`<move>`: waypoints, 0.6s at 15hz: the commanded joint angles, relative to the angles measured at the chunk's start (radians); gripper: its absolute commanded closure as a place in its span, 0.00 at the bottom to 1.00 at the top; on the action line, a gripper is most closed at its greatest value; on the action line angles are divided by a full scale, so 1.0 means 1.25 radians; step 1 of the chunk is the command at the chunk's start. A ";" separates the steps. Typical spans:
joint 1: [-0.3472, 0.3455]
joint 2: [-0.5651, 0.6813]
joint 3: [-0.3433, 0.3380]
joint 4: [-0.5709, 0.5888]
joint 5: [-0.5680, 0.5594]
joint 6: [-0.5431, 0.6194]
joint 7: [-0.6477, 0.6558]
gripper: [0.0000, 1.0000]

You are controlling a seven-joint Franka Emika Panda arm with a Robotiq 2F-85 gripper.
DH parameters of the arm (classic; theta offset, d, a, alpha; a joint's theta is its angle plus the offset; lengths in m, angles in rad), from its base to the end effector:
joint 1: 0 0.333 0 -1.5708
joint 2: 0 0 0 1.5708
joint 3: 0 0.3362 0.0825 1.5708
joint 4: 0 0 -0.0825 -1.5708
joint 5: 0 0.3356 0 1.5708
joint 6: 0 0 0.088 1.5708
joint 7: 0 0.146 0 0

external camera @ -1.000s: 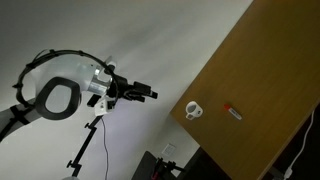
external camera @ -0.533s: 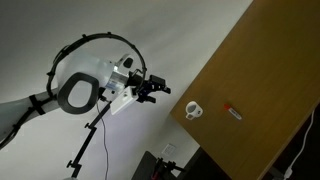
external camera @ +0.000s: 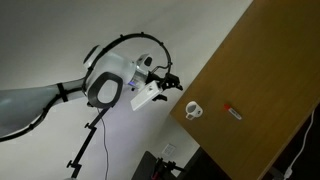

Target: Put the marker inside the mug cup

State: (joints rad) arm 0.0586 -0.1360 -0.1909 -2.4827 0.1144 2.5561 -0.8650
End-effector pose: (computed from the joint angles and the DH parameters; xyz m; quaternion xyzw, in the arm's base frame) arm 0.4462 -0.0589 0.3756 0.9426 0.3139 0.1136 0.0058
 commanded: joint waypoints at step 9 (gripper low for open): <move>-0.063 0.220 0.095 0.114 0.183 0.091 -0.123 0.00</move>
State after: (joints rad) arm 0.0215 0.0710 -0.1216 -2.3953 0.2989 2.6520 -0.9842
